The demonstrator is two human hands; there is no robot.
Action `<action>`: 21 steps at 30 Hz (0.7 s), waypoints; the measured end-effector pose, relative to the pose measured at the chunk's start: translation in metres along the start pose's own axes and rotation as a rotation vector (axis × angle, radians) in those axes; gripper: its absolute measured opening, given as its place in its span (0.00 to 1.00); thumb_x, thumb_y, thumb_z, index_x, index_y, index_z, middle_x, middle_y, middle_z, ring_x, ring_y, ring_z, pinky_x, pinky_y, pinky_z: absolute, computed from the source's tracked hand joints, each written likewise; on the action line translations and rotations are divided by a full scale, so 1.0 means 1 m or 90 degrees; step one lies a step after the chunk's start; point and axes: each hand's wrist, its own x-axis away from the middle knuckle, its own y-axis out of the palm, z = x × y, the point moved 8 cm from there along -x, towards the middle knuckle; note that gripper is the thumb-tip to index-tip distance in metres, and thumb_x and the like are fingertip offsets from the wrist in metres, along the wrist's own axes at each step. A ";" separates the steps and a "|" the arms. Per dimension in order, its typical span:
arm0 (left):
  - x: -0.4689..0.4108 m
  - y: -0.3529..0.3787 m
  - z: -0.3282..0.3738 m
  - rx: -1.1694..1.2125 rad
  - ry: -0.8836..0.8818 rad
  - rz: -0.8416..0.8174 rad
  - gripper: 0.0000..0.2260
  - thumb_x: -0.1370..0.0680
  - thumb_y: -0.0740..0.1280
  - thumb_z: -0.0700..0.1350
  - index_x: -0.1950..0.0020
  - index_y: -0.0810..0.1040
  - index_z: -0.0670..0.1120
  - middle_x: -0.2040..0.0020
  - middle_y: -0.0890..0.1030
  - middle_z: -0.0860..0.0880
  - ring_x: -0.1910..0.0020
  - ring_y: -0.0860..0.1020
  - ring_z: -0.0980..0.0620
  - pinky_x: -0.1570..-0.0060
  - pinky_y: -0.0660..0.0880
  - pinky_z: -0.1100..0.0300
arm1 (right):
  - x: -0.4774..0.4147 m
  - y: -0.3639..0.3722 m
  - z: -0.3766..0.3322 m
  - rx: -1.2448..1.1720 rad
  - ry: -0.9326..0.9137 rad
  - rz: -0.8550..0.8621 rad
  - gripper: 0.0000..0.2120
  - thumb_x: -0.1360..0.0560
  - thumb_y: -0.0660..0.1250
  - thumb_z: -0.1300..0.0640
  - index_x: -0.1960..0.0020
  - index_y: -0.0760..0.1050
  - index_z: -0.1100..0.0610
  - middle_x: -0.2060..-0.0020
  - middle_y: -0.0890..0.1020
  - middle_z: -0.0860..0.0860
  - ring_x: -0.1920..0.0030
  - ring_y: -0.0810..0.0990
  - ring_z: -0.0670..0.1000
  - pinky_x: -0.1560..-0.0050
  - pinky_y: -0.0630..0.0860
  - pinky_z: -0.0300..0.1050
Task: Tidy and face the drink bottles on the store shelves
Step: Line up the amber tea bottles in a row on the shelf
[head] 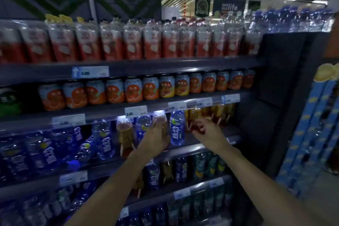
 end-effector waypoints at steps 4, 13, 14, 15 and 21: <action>-0.024 0.046 0.010 0.000 -0.024 -0.007 0.22 0.25 0.69 0.45 0.33 0.70 0.42 0.41 0.75 0.43 0.44 0.76 0.45 0.48 0.71 0.57 | -0.006 -0.016 0.045 0.020 0.036 0.007 0.20 0.27 0.70 0.53 0.36 0.74 0.54 0.45 0.79 0.51 0.48 0.79 0.52 0.48 0.76 0.47; -0.090 0.155 0.027 -0.020 -0.050 -0.051 0.26 0.24 0.67 0.50 0.29 0.66 0.44 0.38 0.73 0.46 0.39 0.73 0.47 0.44 0.69 0.58 | -0.044 -0.016 0.150 -0.009 0.075 -0.024 0.19 0.28 0.70 0.50 0.38 0.74 0.51 0.47 0.77 0.48 0.49 0.79 0.50 0.47 0.76 0.51; -0.094 0.166 0.027 -0.024 -0.061 -0.060 0.26 0.24 0.67 0.50 0.28 0.65 0.44 0.36 0.73 0.46 0.38 0.73 0.47 0.44 0.69 0.58 | -0.048 -0.013 0.158 -0.005 0.067 -0.031 0.20 0.28 0.70 0.49 0.37 0.74 0.51 0.47 0.77 0.48 0.49 0.79 0.50 0.47 0.76 0.51; -0.098 0.175 0.027 -0.028 -0.071 -0.068 0.27 0.24 0.67 0.50 0.28 0.64 0.44 0.35 0.72 0.46 0.37 0.72 0.47 0.43 0.69 0.57 | -0.053 -0.011 0.165 0.002 0.057 -0.036 0.21 0.28 0.70 0.50 0.37 0.73 0.52 0.48 0.76 0.48 0.50 0.79 0.51 0.48 0.76 0.51; -0.110 0.214 0.016 -0.042 -0.107 -0.098 0.24 0.25 0.65 0.48 0.30 0.66 0.43 0.36 0.72 0.45 0.37 0.72 0.47 0.42 0.71 0.54 | -0.075 0.017 0.194 0.073 0.015 -0.055 0.23 0.26 0.69 0.51 0.34 0.70 0.56 0.41 0.71 0.52 0.44 0.75 0.55 0.48 0.75 0.49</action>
